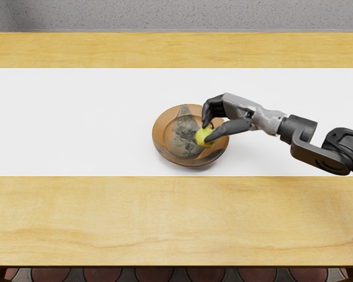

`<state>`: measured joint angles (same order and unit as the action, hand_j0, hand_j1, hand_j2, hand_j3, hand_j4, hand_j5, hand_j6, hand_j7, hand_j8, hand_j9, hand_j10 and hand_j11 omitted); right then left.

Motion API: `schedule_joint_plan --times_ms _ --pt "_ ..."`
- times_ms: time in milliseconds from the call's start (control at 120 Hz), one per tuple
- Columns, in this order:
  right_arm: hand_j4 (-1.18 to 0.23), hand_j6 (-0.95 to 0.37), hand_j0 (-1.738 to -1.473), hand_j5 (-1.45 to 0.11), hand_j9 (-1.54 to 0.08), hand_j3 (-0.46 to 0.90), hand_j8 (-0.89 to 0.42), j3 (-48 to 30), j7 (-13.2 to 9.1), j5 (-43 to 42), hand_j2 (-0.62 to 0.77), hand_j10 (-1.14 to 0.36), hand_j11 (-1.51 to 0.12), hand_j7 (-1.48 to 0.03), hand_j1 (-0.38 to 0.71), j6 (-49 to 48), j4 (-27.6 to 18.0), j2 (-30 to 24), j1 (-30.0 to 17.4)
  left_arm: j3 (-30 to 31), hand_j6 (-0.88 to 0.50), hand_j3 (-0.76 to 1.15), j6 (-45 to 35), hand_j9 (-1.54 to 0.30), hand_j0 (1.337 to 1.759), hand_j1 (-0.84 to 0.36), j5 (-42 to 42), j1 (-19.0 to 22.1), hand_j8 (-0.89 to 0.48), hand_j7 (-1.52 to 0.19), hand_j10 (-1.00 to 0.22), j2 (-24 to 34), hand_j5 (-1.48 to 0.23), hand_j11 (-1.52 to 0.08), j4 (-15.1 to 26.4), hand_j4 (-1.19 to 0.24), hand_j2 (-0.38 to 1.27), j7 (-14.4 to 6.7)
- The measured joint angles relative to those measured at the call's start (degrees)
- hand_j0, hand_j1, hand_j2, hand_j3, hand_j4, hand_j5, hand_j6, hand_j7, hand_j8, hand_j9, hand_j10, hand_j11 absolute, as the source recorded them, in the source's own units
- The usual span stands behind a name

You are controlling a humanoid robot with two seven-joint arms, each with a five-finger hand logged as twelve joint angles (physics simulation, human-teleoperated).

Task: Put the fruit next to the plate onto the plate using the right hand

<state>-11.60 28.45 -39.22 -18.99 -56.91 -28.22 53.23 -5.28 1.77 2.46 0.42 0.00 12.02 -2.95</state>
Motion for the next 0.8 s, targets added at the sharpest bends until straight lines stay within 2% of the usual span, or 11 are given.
schedule_joint_plan --times_ms 75,258,450,483,567,617,692,800 --pt "-0.73 -0.73 -1.658 -0.95 -0.95 0.0 -0.64 -0.1 0.0 0.0 0.33 -0.55 -0.94 -0.95 0.36 -0.1 -0.1 0.0 0.0 0.0 0.0 0.0 0.0 0.0 1.658 0.35 0.0 0.0 0.0 0.0 0.0 0.0 0.0 0.0 0.0 0.0 0.0 0.0" --pt "-0.49 -0.49 -1.658 -0.64 -0.63 0.0 -0.45 -0.7 -0.9 0.2 0.1 -0.41 -0.63 -0.63 0.17 -0.1 -0.1 -0.1 0.1 0.0 0.0 0.0 0.0 0.0 1.658 0.35 0.0 0.0 0.0 0.0 0.0 0.0 0.0 0.0 0.0 0.0 0.0 0.0" --pt "-0.38 -0.38 -1.658 -0.49 -0.49 0.0 -0.37 -0.9 -1.4 0.6 0.0 -0.35 -0.49 -0.49 0.08 -0.3 -0.1 -0.4 0.2 0.0 0.0 0.0 0.0 0.0 1.658 0.35 0.0 0.0 0.0 0.0 0.0 0.0 0.0 0.0 0.0 0.0 0.0 0.0" --pt "-0.35 -0.35 -1.658 -0.46 -0.46 0.0 -0.34 -1.0 -3.0 1.9 0.0 -0.33 -0.45 -0.45 0.05 -0.5 -0.1 -0.8 0.3 0.0 0.0 0.0 0.0 0.0 1.658 0.35 0.0 0.0 0.0 0.0 0.0 0.0 0.0 0.0 0.0 0.0 0.0 0.0" --pt "-0.25 -0.25 -1.658 -0.32 -0.32 0.0 -0.24 -3.2 -9.5 5.2 0.0 -0.23 -0.32 -0.32 -0.07 -3.0 -0.2 -2.4 0.4 0.0 0.0 0.0 0.0 0.0 1.658 0.35 0.0 -0.1 0.0 0.0 0.0 0.0 0.0 0.0 0.0 0.0 0.0 0.0" --pt "-0.2 -0.2 -1.658 -0.26 -0.26 0.0 -0.19 -4.7 -12.1 6.4 0.0 -0.19 -0.26 -0.26 -0.12 -5.9 -0.2 -4.1 0.4 0.0 0.0 0.0 0.0 0.0 1.658 0.35 0.0 -0.1 0.0 0.0 0.0 0.0 0.0 0.0 -0.1 0.0 0.0 0.0" --pt "-0.15 -0.15 -1.658 -0.19 -0.19 0.0 -0.14 -6.1 -14.3 8.0 0.0 -0.14 -0.19 -0.19 -0.18 -10.4 -0.2 -7.5 0.4 0.0 0.0 0.0 -0.1 0.0 1.658 0.35 0.0 0.3 0.0 0.0 0.0 0.0 0.0 0.0 -0.1 0.0 0.0 0.0" --pt "-0.1 -0.1 -1.658 -0.12 -0.12 0.0 -0.09 -7.0 -15.7 10.0 0.0 -0.09 -0.12 -0.12 -0.24 -14.0 -0.1 -12.5 0.4 0.2 0.0 0.0 0.0 0.0 1.658 0.35 0.1 1.4 0.0 0.0 0.0 0.0 0.0 0.0 0.0 0.0 0.0 -0.1"
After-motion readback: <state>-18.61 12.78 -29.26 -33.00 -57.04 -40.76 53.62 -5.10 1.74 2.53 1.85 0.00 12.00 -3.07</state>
